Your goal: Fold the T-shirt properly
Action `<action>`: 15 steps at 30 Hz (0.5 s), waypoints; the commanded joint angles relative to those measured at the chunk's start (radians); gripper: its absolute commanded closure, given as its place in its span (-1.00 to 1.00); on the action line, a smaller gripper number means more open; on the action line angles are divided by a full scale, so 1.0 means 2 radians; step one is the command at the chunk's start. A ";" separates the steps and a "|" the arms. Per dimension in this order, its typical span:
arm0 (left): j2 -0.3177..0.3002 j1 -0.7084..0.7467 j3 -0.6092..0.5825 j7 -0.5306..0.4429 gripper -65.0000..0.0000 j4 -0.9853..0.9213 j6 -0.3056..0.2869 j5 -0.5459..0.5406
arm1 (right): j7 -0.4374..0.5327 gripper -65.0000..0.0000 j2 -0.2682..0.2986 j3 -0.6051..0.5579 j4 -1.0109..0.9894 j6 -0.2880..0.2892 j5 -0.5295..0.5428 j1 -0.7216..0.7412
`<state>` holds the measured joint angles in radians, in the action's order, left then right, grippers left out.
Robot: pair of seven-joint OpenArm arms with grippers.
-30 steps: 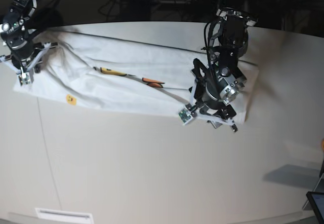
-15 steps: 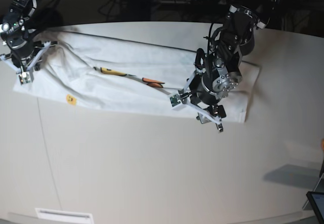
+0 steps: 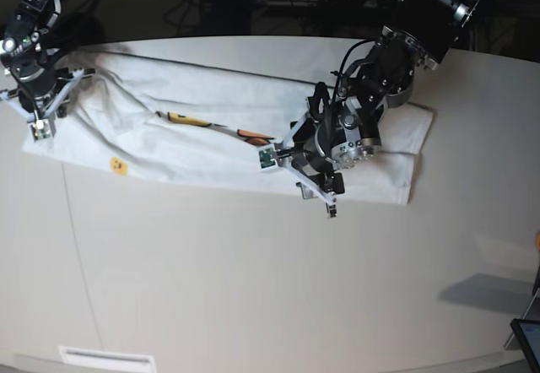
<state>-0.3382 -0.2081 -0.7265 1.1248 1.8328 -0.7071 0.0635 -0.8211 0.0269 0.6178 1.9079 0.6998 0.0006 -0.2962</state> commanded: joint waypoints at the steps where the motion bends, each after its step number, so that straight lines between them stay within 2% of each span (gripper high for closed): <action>1: -0.003 -0.016 0.005 -0.002 0.07 0.008 0.004 0.005 | 0.010 0.70 0.004 0.004 0.007 -0.001 0.006 0.003; 11: -0.012 -0.043 -0.004 -0.004 0.09 -0.021 0.004 0.005 | 0.010 0.70 0.005 0.004 0.007 -0.001 0.006 0.010; 12: -0.012 -0.045 -0.014 -0.004 0.17 -0.024 0.004 0.005 | 0.010 0.70 0.005 0.004 0.007 -0.001 0.006 0.010; 15: -0.012 -0.054 -0.037 -0.003 0.57 -0.026 0.004 0.005 | 0.010 0.70 0.005 0.004 0.007 -0.001 0.006 0.011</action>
<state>-0.3622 -0.2916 -0.8066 1.1267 1.7676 -0.7055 0.0631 -0.8211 0.0273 0.6212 1.9079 0.6998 0.0036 -0.2798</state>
